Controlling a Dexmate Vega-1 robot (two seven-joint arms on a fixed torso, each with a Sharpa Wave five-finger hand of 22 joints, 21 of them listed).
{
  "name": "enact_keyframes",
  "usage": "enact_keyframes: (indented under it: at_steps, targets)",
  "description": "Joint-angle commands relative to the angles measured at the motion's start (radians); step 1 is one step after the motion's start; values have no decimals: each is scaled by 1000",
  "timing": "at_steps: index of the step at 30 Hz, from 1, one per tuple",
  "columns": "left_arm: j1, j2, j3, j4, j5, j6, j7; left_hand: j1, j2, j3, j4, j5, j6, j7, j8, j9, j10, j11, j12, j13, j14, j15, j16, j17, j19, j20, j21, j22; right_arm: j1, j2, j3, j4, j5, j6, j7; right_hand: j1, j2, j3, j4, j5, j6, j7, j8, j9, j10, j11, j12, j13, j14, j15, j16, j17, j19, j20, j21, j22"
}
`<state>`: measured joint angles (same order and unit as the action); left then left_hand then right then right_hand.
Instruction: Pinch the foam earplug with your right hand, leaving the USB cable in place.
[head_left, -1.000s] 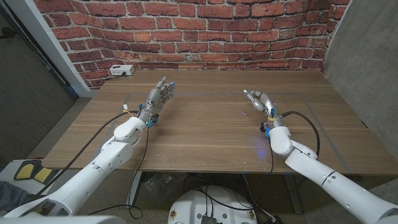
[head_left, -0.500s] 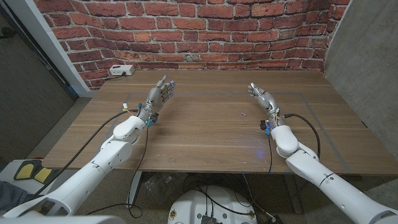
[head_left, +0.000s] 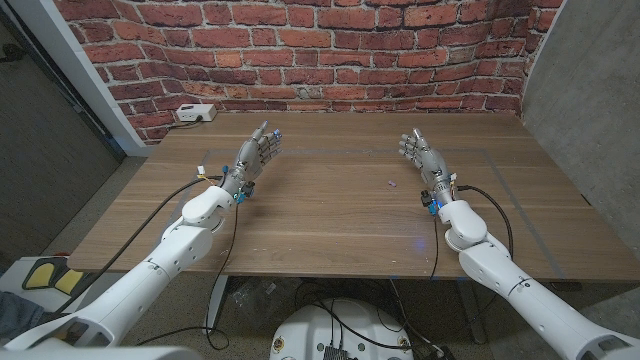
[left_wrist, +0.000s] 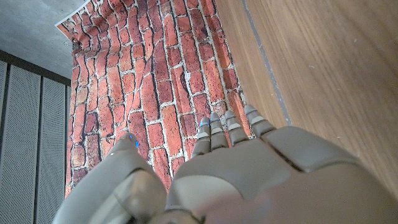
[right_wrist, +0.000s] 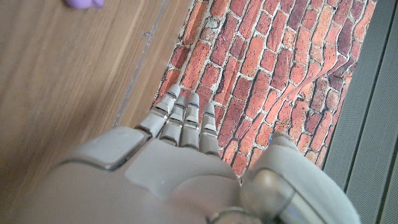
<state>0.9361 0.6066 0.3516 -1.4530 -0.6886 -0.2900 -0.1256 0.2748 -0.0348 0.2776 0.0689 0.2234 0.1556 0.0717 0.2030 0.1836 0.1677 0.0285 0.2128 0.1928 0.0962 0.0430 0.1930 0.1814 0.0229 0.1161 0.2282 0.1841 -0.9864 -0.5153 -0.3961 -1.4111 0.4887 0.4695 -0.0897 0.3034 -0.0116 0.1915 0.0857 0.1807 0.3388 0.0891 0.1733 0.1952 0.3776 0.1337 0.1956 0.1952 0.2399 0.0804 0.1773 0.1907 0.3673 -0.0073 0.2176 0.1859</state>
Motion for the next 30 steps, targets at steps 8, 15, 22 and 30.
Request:
enact_keyframes:
  at_steps: [8,15,22,30]
  targets:
    - [2,11,-3,-11,3,0,-3,2,8,-6,-1,-5,-2,-3,-1,4,8,0,-1,4,9,-2,-1,3,8,3,-3,2,30,18,42,91,225,1,228,-26,-9,-16,2,1,9,11,11,-1,-18,4,-1,1,-20,7,-3,1,-20,0,-12,1]
    - [-4,10,-2,-23,17,0,14,4,8,-8,-2,-5,-57,-8,-21,4,9,-1,-2,4,11,0,-2,3,11,3,-4,2,38,15,44,106,219,0,239,-40,-14,-25,4,4,27,9,21,1,-24,5,4,1,-25,10,2,0,-25,0,-13,1]
    - [-1,14,-5,-35,25,-3,24,6,9,-9,-3,-5,-73,-7,-22,5,5,1,-4,4,12,0,-2,3,13,2,-4,2,41,16,48,108,216,-8,233,-42,-15,-27,2,6,4,12,13,0,-27,7,6,1,-30,12,1,-1,-29,0,-14,1]
    - [-5,12,-5,-26,21,-4,18,7,10,-9,-3,-5,-64,-6,-16,5,10,3,-2,4,12,0,-2,3,15,2,-4,2,39,24,47,113,215,-13,221,-43,-15,-28,1,6,4,11,14,0,-27,8,7,0,-31,13,2,-2,-29,-1,-14,1]
